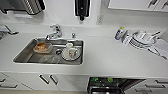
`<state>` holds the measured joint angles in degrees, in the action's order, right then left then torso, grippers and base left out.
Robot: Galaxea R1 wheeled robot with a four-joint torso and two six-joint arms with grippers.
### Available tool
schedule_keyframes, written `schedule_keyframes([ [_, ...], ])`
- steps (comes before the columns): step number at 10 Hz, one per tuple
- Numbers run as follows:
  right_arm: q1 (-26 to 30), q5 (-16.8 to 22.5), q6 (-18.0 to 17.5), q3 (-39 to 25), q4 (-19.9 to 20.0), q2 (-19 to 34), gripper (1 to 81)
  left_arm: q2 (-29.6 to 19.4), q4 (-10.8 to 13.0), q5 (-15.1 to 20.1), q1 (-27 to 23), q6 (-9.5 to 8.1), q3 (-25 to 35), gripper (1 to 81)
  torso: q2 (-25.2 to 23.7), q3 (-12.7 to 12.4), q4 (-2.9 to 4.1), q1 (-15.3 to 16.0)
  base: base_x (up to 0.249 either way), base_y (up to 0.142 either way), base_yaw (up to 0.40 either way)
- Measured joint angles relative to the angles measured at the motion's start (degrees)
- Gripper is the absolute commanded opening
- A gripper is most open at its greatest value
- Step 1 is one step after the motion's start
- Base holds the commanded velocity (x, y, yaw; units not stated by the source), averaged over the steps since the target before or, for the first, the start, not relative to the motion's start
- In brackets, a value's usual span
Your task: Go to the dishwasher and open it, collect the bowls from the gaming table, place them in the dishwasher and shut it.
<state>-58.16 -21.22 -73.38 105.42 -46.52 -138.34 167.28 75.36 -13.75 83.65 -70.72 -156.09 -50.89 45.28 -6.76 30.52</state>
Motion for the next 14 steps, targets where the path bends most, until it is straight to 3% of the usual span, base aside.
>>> schedule_keyframes([
  [2, -1.9, 0.4, -0.2, -2.0, -0.7, 0.8, 81.1, 0.0, 0.0, 0.0, -0.1, 0.00, 0.0, 81.1, 0.0, 0.0, 0.00, 0.0, 0.000, 0.000, 0.000],
  [6, -3.4, 0.6, -0.6, 1.0, -0.9, 2.7, 81.1, 0.5, 0.0, 1.3, -0.1, 0.00, -0.1, 81.1, 0.0, 0.0, 0.00, 0.0, 0.000, 0.000, 0.000],
  [9, -3.4, 0.4, -0.5, -2.6, -1.1, 5.4, 81.1, 0.5, 0.0, 1.4, -0.1, 0.02, -0.1, 81.1, 0.0, 0.0, 0.00, 0.1, 0.000, 0.000, 0.000],
  [14, -5.2, 5.0, -0.2, -9.8, -1.3, 17.2, 81.1, 0.7, 0.0, 3.6, -0.2, 0.00, -0.1, 81.1, 0.0, 0.0, 0.00, 0.1, 0.000, 0.000, 0.000],
])
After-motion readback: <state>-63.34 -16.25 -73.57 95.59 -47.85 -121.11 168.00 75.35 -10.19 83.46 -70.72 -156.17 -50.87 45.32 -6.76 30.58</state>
